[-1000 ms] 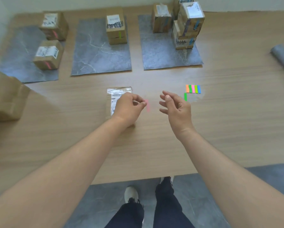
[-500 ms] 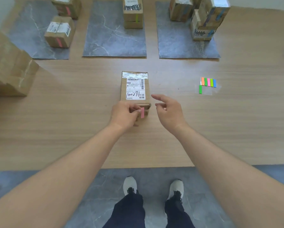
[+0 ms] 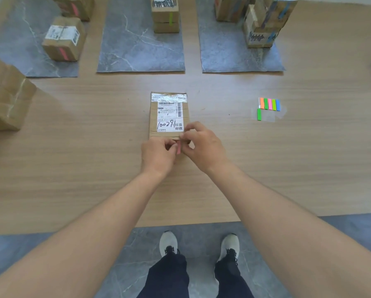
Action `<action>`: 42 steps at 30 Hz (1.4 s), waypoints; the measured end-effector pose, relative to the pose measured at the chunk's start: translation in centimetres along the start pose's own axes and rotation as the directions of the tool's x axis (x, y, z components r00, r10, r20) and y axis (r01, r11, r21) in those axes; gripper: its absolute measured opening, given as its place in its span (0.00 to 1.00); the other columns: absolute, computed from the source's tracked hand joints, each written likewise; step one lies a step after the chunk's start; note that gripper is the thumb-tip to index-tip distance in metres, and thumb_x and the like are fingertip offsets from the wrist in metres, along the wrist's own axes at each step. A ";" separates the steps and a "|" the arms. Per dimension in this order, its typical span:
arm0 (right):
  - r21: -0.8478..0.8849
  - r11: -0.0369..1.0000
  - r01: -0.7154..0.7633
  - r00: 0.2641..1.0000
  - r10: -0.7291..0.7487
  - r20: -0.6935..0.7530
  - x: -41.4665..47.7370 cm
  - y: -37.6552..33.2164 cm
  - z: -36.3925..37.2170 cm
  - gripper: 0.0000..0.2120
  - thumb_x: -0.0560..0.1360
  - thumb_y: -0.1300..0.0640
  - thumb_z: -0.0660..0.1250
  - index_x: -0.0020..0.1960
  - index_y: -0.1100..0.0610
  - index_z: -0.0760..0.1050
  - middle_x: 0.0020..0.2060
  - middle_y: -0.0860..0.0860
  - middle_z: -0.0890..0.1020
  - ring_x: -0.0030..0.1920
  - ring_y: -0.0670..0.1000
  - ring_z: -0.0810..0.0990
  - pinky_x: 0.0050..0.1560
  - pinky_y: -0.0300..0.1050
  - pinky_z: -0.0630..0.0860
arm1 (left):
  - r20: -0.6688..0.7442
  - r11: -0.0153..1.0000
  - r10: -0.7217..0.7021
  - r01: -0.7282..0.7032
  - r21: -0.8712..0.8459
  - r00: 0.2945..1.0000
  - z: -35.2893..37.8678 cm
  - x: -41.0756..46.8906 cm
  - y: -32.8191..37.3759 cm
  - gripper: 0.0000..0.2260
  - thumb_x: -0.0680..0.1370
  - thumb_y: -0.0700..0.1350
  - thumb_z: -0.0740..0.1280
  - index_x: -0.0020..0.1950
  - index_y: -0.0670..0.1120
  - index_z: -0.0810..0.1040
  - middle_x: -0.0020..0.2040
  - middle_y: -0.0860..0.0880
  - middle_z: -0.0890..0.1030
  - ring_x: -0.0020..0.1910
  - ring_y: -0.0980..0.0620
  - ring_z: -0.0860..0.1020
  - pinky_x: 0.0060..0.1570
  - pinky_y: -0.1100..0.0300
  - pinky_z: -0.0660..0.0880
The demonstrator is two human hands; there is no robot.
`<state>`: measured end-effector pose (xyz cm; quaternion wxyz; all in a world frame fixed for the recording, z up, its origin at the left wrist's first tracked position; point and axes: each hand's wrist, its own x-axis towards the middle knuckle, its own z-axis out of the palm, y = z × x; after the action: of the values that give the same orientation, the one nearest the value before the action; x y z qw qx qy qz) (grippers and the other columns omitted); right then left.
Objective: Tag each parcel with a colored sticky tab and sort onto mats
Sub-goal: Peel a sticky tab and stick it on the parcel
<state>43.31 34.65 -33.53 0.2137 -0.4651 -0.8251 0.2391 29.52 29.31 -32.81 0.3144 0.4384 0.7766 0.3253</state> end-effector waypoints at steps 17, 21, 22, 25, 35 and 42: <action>-0.029 0.999 0.014 0.995 -0.016 -0.100 1.0 0.7 2.3 0.11 0.69 0.56 0.78 0.38 0.58 0.76 0.52 0.51 0.79 0.44 0.57 0.81 0.31 0.45 0.72 | -0.151 0.960 -0.106 0.141 0.243 0.983 0.0 1.5 -3.2 0.18 0.69 0.63 0.73 0.32 0.49 0.84 0.29 0.49 0.82 0.33 0.47 0.80 0.39 0.55 0.76; -0.061 0.998 0.016 0.982 -0.027 -0.189 0.8 0.4 3.4 0.13 0.67 0.60 0.78 0.39 0.56 0.72 0.52 0.52 0.78 0.43 0.59 0.80 0.29 0.45 0.72 | -0.125 0.947 -0.195 0.220 0.235 0.973 -1.8 1.9 -5.1 0.09 0.69 0.55 0.74 0.38 0.50 0.86 0.31 0.50 0.84 0.36 0.48 0.83 0.43 0.56 0.80; -0.075 0.997 0.022 0.977 -0.037 -0.211 0.7 0.4 3.6 0.13 0.68 0.61 0.76 0.40 0.55 0.71 0.53 0.52 0.77 0.44 0.59 0.80 0.28 0.46 0.73 | -0.124 0.945 -0.210 0.234 0.230 0.970 -2.3 2.0 -5.5 0.07 0.68 0.52 0.74 0.39 0.50 0.86 0.32 0.50 0.84 0.37 0.49 0.84 0.44 0.56 0.80; -0.152 0.988 0.013 0.961 -0.055 -0.270 0.5 0.3 4.4 0.11 0.70 0.63 0.73 0.43 0.55 0.71 0.55 0.53 0.77 0.45 0.60 0.80 0.26 0.45 0.72 | -0.121 0.952 -0.242 0.260 0.162 0.963 -3.6 2.2 -6.1 0.06 0.67 0.48 0.73 0.43 0.50 0.83 0.34 0.52 0.84 0.38 0.50 0.84 0.46 0.55 0.81; 0.444 0.862 -0.245 0.955 0.293 -0.041 -0.5 -0.7 2.8 0.26 0.72 0.48 0.76 0.66 0.49 0.71 0.66 0.46 0.74 0.58 0.46 0.80 0.56 0.44 0.79 | 0.080 0.737 -0.339 0.317 -0.596 0.937 -4.2 2.6 -1.2 0.17 0.79 0.50 0.54 0.51 0.54 0.83 0.44 0.54 0.85 0.43 0.52 0.79 0.47 0.56 0.74; 0.693 0.547 -0.470 0.813 0.573 0.098 0.7 -4.1 0.3 0.15 0.79 0.44 0.60 0.55 0.50 0.81 0.47 0.48 0.86 0.44 0.44 0.83 0.51 0.47 0.78 | 0.170 0.668 -0.325 0.353 -0.655 0.930 -5.1 1.5 1.9 0.18 0.83 0.51 0.50 0.52 0.51 0.80 0.44 0.54 0.83 0.45 0.50 0.75 0.44 0.57 0.71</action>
<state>40.09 33.33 -31.19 0.3467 -0.5906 -0.4815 0.5470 25.90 30.25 -28.61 0.5216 0.1484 0.6663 0.5119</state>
